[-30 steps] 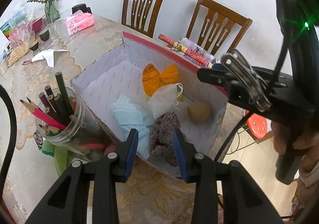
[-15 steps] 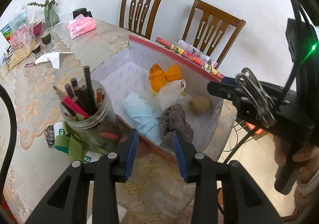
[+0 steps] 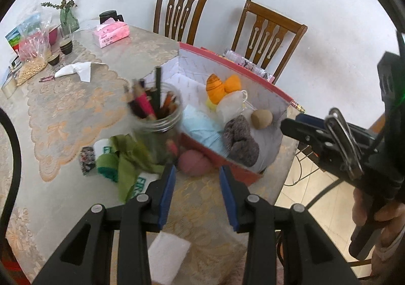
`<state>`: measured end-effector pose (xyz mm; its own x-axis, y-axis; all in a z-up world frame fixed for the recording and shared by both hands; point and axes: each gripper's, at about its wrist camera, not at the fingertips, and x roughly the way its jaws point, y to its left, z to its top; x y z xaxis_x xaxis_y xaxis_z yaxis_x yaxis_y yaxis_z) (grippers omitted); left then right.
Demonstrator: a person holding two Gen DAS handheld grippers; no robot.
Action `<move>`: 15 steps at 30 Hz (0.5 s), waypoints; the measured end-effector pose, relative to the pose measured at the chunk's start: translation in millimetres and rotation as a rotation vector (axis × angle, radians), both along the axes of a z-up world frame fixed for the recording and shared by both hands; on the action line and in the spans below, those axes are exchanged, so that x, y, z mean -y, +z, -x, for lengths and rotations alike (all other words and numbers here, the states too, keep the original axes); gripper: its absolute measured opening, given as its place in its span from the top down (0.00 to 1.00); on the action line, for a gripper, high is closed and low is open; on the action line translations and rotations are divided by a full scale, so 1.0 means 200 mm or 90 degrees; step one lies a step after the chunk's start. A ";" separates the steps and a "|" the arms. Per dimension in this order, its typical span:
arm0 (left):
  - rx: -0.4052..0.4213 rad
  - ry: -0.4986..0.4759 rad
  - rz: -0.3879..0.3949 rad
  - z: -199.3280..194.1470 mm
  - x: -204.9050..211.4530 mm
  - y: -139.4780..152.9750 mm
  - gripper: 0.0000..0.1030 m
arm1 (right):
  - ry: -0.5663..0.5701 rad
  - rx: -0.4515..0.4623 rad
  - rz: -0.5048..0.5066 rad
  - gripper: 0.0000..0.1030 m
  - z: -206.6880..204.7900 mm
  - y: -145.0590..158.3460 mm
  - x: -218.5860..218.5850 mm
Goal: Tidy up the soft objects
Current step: 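Withdraw both grippers from the box toward the remaining items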
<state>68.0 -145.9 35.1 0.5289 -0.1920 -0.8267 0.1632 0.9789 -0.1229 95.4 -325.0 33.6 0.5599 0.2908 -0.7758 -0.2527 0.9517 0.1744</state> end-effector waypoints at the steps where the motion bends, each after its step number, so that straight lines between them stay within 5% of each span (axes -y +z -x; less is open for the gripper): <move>1: 0.001 0.000 -0.002 0.01 -0.02 0.00 0.63 | -0.001 0.000 -0.001 0.65 0.02 0.00 -0.01; 15: 0.013 0.049 -0.025 0.07 -0.51 0.00 0.63 | -0.005 -0.023 0.009 0.65 0.23 -0.07 -0.29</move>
<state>54.2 -43.7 34.6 0.5583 -0.1185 -0.8212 0.0900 0.9926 -0.0820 50.3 -267.8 19.5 0.5339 0.2744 -0.7997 -0.2384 0.9564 0.1690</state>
